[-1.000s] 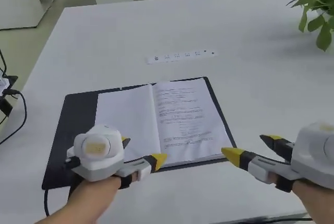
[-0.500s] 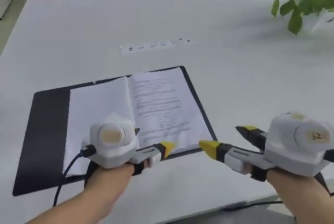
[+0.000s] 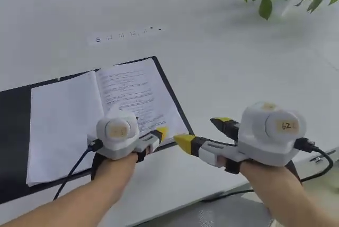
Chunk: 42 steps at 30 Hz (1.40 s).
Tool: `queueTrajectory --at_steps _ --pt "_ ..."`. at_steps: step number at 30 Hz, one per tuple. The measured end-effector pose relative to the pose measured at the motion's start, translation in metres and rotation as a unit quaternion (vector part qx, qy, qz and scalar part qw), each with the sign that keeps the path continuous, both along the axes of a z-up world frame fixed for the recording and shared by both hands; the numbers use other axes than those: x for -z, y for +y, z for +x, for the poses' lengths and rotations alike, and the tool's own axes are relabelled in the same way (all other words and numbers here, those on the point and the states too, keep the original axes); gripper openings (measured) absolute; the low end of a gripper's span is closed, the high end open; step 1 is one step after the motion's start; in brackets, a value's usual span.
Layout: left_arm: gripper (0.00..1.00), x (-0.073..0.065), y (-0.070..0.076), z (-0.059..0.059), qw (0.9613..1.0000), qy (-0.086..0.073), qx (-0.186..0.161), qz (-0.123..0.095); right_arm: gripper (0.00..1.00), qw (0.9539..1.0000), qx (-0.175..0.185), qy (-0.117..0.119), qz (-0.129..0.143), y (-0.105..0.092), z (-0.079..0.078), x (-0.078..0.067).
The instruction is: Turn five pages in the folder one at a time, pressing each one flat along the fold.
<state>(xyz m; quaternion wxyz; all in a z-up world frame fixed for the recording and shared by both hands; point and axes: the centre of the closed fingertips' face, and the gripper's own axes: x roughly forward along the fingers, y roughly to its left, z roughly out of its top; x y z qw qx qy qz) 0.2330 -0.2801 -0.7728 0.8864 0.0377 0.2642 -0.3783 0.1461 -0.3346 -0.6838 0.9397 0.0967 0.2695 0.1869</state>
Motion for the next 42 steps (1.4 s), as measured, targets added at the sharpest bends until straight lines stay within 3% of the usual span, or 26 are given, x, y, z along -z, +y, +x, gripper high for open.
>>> queueTrajectory --at_steps 1,5,6,12,18,25,31,33,35,38,42 --pt "0.50 0.003 -0.001 -0.001 1.0000 0.000 0.000 0.004 0.62 1.0000 0.000 0.000 0.001 -0.001 0.000 0.000" --pt "0.46 0.006 0.003 0.002 0.9985 -0.040 -0.010 0.035 0.62 1.0000 0.002 0.004 0.002 -0.002 -0.001 0.003" --pt "0.46 0.008 0.001 -0.001 0.9989 -0.036 -0.012 0.027 0.62 1.0000 0.001 0.005 0.003 -0.002 -0.001 0.003" --pt "0.37 0.008 0.009 0.005 0.9983 -0.053 -0.018 0.015 0.62 1.0000 -0.004 0.009 0.003 0.000 -0.002 0.006" --pt "0.31 0.008 0.008 0.005 0.9981 -0.059 -0.003 0.014 0.62 0.9999 -0.006 0.012 0.003 0.000 -0.002 0.009" --pt "0.22 0.008 0.008 0.005 0.9984 -0.056 -0.004 0.000 0.62 0.9998 -0.008 0.015 0.003 0.001 -0.001 0.010" --pt "0.18 0.007 0.012 0.008 0.9988 -0.037 -0.017 -0.028 0.62 0.9997 -0.016 0.018 0.001 0.003 0.000 0.012" --pt "0.16 0.006 0.013 0.009 0.9983 -0.024 -0.027 -0.044 0.61 0.9996 -0.020 0.019 0.001 0.004 0.004 0.014" --pt "0.15 0.006 0.015 0.011 0.9977 -0.014 -0.033 -0.058 0.58 0.9994 -0.029 0.017 0.004 0.008 0.010 0.015" --pt "0.15 0.006 0.014 0.010 0.9978 -0.011 -0.029 -0.058 0.54 0.9989 -0.045 0.015 0.002 0.013 0.025 0.020" --pt "0.15 0.006 0.014 0.010 0.9979 -0.009 -0.028 -0.057 0.50 0.9980 -0.061 0.016 0.006 0.020 0.057 0.028"
